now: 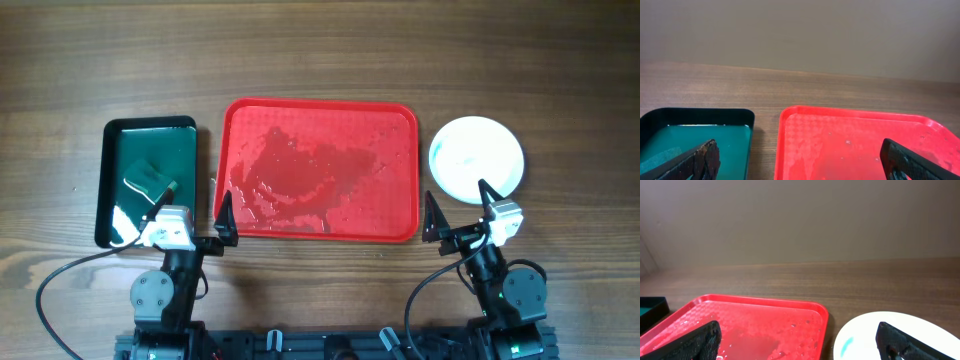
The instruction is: Clean dirty plates on tray and stack at the side
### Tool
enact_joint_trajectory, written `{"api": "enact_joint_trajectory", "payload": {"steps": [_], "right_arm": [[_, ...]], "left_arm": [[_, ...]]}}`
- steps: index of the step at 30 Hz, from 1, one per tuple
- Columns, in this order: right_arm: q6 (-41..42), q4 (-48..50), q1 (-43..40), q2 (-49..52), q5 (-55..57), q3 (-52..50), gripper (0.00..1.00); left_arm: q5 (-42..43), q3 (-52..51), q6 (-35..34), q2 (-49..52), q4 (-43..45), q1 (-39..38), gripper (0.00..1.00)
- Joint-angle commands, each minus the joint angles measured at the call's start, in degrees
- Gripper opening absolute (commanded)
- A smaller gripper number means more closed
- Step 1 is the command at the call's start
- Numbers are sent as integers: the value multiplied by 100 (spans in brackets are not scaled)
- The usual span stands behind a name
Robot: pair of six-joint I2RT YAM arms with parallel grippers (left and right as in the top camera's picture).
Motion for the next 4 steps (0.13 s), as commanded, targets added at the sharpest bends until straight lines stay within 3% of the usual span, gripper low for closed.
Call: {"api": "enact_joint_trajectory", "payload": {"steps": [1, 4], "right_arm": [[79, 13, 22, -42, 52, -7, 100], [76, 13, 22, -42, 52, -7, 100]], "left_arm": [[66, -55, 90, -50, 22, -39, 100], [66, -55, 90, -50, 22, -39, 100]]}}
